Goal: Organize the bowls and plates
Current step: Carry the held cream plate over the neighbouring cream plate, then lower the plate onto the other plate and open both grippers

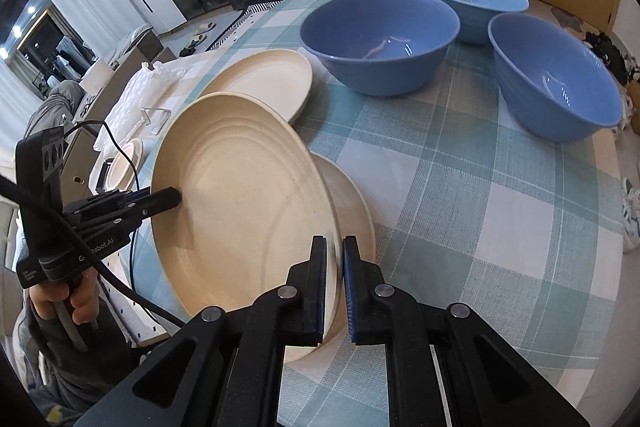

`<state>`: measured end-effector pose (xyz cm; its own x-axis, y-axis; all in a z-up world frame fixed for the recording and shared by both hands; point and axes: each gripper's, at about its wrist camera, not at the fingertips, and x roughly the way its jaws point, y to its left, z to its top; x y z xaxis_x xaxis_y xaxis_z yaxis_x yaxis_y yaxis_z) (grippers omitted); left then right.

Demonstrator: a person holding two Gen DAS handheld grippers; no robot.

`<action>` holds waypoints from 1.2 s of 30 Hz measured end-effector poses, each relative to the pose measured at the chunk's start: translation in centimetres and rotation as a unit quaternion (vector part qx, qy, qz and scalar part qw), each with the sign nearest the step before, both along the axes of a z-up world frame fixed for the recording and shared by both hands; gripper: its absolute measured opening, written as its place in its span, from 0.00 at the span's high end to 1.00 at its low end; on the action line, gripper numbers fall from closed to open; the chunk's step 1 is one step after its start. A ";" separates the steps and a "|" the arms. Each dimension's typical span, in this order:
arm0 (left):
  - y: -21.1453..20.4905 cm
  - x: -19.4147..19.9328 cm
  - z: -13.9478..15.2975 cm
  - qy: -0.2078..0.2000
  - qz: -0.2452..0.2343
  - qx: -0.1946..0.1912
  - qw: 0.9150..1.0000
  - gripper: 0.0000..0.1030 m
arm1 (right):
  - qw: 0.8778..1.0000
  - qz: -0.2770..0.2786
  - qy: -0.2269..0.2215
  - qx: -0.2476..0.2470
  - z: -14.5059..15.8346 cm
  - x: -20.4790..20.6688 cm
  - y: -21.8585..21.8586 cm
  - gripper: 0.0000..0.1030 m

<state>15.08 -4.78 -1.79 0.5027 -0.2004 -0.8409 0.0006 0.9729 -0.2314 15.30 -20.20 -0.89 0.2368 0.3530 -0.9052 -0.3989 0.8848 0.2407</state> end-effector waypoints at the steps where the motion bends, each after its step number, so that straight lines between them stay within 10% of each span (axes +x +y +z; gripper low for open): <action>1: -0.1 0.1 -0.3 0.003 0.000 0.002 1.000 0.91 | 1.000 0.000 0.002 -0.004 -0.4 0.0 0.1 0.92; 36: -3.3 -4.2 -2.5 0.000 -0.032 0.055 0.998 0.89 | 1.000 -0.001 0.000 -0.004 -3.4 -4.2 -1.8 0.92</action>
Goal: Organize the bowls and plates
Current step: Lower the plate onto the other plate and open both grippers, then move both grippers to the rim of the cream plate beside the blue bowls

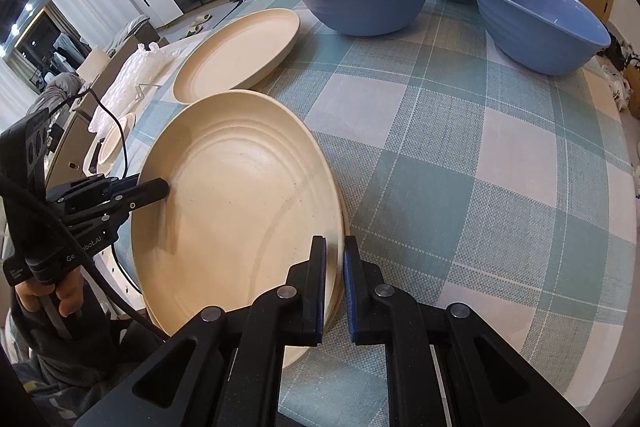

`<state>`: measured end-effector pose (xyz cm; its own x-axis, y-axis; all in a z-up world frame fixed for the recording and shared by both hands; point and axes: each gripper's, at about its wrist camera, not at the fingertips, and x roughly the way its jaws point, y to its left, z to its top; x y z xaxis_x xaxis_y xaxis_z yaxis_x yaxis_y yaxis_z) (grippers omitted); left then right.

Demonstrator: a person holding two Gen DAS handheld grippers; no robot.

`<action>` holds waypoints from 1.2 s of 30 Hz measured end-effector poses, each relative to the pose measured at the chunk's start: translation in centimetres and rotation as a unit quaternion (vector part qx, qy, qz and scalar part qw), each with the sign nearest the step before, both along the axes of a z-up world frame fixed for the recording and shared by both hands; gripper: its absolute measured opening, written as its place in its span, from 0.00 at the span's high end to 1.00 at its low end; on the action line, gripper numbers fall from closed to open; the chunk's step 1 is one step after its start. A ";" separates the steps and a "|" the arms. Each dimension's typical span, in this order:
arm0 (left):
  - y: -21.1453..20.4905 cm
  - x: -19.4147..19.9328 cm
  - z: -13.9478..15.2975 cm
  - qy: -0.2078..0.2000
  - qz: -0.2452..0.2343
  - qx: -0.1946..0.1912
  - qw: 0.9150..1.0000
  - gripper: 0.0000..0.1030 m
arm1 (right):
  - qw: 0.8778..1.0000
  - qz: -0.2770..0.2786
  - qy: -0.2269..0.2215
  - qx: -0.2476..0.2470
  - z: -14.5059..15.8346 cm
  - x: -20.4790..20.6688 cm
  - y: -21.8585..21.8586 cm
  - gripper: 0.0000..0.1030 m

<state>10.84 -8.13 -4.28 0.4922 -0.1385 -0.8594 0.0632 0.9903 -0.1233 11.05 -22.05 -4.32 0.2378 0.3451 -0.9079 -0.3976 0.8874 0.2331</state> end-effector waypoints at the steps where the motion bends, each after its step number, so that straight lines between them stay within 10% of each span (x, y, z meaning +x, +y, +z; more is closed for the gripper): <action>1: 0.2 0.0 0.0 -0.001 0.004 -0.003 1.000 0.89 | 1.000 -0.004 -0.002 -0.005 0.0 0.0 -0.1 0.90; 7: 2.0 0.2 0.6 -0.010 0.028 -0.020 0.999 0.78 | 1.000 -0.014 -0.008 0.012 0.4 -0.1 -1.1 0.86; 16: 3.7 0.4 1.3 -0.032 0.047 -0.026 0.998 0.27 | 0.999 -0.016 -0.022 0.027 1.6 0.6 -1.3 0.65; 29: 7.1 2.0 1.3 -0.040 0.071 -0.028 0.996 0.21 | 0.999 0.009 -0.028 0.039 3.0 2.5 1.9 0.32; 36: 8.9 2.9 1.6 -0.047 0.075 -0.047 0.995 0.02 | 0.998 0.011 -0.031 0.048 3.8 4.3 4.2 0.18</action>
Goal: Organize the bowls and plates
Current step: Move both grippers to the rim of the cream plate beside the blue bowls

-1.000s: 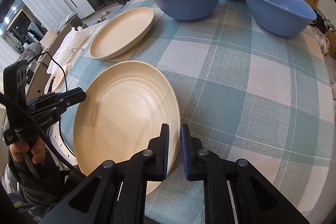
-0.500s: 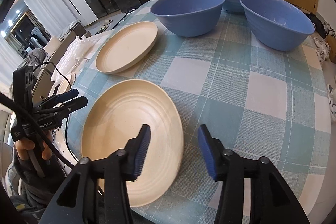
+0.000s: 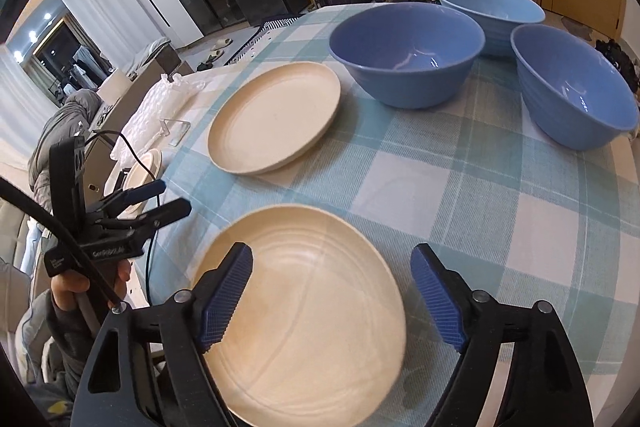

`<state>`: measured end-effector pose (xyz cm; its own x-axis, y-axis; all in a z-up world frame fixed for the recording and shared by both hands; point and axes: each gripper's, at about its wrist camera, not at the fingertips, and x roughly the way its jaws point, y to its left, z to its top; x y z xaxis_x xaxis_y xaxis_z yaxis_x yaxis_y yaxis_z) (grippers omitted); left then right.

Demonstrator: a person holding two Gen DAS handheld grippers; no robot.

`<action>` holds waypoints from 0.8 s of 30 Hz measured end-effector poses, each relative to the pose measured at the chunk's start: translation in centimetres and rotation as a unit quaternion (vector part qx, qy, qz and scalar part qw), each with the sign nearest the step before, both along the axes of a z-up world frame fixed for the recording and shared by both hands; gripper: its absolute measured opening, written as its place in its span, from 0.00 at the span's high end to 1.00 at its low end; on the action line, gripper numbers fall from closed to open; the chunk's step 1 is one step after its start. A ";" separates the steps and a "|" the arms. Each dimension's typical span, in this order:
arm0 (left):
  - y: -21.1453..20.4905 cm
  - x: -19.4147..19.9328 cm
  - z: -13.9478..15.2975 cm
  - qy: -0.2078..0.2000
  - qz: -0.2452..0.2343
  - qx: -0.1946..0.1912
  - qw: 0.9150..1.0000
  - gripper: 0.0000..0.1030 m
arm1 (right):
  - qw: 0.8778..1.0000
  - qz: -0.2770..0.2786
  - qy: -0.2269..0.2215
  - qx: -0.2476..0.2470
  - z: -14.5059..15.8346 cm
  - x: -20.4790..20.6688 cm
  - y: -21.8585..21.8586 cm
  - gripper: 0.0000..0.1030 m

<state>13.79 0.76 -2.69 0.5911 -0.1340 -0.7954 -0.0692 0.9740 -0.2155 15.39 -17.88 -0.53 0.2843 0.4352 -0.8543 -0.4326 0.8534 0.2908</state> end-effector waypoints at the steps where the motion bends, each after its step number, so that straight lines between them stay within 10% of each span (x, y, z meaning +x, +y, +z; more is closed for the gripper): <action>1: 0.3 0.2 0.0 0.000 0.003 -0.001 1.000 0.02 | 1.000 -0.001 0.001 0.001 0.0 0.3 0.3 0.18; 24: 6.8 6.2 -1.4 0.019 0.078 -0.010 0.997 0.02 | 0.999 -0.023 0.024 -0.035 -3.1 8.4 7.0 0.18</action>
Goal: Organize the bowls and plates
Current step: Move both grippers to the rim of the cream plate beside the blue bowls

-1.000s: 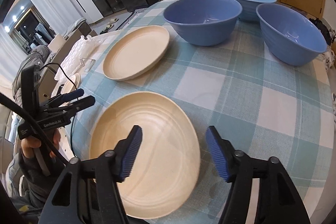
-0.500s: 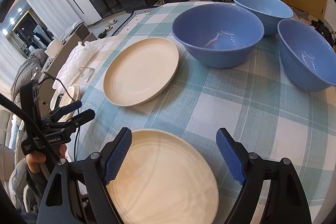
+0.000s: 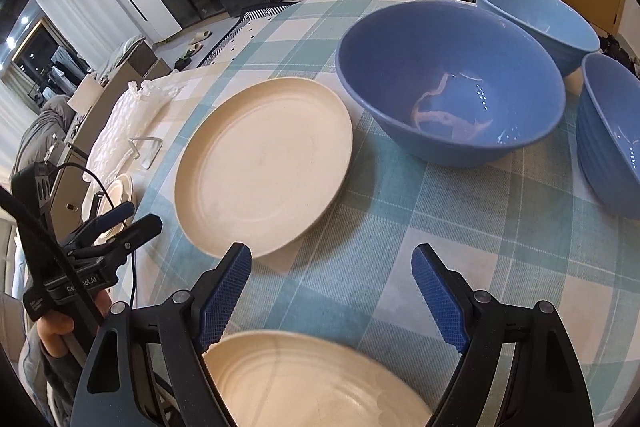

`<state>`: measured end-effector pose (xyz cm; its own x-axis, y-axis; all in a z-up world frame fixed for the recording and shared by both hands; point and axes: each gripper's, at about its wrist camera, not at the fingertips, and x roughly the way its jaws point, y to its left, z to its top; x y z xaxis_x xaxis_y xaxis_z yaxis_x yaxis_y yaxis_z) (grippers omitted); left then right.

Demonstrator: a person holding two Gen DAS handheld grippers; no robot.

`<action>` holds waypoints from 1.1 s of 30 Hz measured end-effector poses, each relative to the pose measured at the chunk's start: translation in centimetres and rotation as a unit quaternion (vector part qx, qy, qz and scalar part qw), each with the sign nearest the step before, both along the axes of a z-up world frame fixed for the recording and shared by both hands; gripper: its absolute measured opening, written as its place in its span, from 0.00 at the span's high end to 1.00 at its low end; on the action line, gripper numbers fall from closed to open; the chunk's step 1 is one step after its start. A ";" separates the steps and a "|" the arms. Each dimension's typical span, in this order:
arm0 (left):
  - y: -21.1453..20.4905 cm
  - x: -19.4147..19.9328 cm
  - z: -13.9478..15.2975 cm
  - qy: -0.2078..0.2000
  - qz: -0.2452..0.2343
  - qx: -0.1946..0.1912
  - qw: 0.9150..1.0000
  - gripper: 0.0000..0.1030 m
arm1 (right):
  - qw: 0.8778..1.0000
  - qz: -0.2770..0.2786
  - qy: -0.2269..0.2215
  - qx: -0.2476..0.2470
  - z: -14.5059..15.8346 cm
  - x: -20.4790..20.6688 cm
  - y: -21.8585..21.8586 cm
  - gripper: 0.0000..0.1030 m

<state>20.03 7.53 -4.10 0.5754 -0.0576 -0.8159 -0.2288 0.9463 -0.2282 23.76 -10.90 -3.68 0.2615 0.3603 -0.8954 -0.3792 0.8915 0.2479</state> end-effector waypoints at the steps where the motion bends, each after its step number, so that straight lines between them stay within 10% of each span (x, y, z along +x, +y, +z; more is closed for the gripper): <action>1: 0.1 0.3 -0.1 0.001 -0.001 -0.004 1.000 0.02 | 1.000 -0.001 0.000 0.000 0.0 0.3 0.1 0.18; 25: -0.9 9.0 -1.6 0.047 -0.084 0.030 0.995 0.06 | 0.999 -0.021 0.036 0.002 -2.5 3.9 2.5 0.21; 33: -1.3 9.5 -2.1 0.050 -0.091 0.022 0.994 0.14 | 0.999 -0.021 0.043 -0.001 -3.3 4.2 3.0 0.37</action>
<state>29.52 6.19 -6.24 0.4748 -0.1156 -0.8724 -0.0726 0.9828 -0.1697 28.00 -7.87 -7.02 0.1980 0.3495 -0.9158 -0.3192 0.9063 0.2769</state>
